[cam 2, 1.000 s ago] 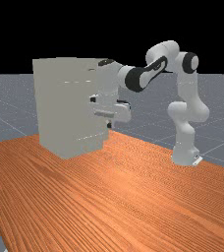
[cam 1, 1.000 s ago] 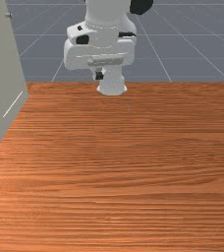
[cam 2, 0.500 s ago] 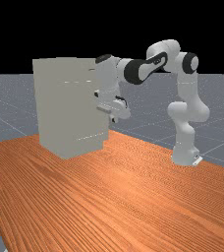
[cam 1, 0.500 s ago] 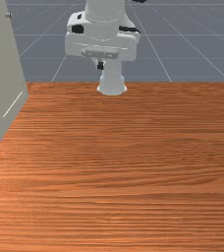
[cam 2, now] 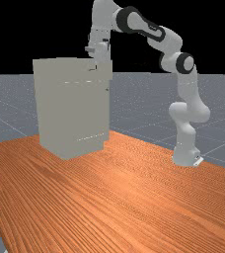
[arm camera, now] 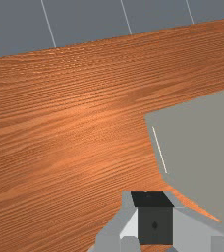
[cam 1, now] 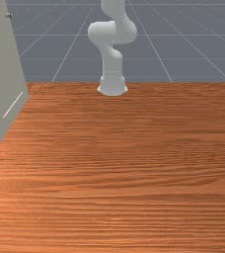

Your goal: Open the drawer

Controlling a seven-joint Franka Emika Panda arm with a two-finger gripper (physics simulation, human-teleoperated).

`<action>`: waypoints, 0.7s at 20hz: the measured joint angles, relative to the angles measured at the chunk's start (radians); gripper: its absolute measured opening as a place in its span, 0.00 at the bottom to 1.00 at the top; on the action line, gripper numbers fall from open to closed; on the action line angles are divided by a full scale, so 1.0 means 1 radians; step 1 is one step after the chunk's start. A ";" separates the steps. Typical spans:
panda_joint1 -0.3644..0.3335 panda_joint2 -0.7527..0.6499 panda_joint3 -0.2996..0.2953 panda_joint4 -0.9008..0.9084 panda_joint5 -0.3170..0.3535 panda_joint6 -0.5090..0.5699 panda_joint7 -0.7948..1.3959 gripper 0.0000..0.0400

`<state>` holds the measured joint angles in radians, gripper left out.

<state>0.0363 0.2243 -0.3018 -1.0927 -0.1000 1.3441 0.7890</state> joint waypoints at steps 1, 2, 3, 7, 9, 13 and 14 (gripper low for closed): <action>-0.023 0.010 -0.020 0.065 -0.016 -0.004 -0.014 0.00; -0.048 0.020 -0.039 0.124 -0.028 -0.007 -0.033 0.00; -0.074 0.028 -0.056 0.178 -0.040 -0.008 -0.058 0.00; -0.148 0.028 -0.111 0.252 -0.074 0.018 -0.098 0.00; -0.166 0.032 -0.124 0.248 -0.082 0.042 -0.100 0.63; -0.181 0.035 -0.133 0.195 -0.085 0.066 -0.099 0.95; -0.183 0.036 -0.133 0.166 -0.085 0.079 -0.098 0.97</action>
<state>-0.1464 0.2603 -0.4349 -0.9270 -0.1847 1.4226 0.6913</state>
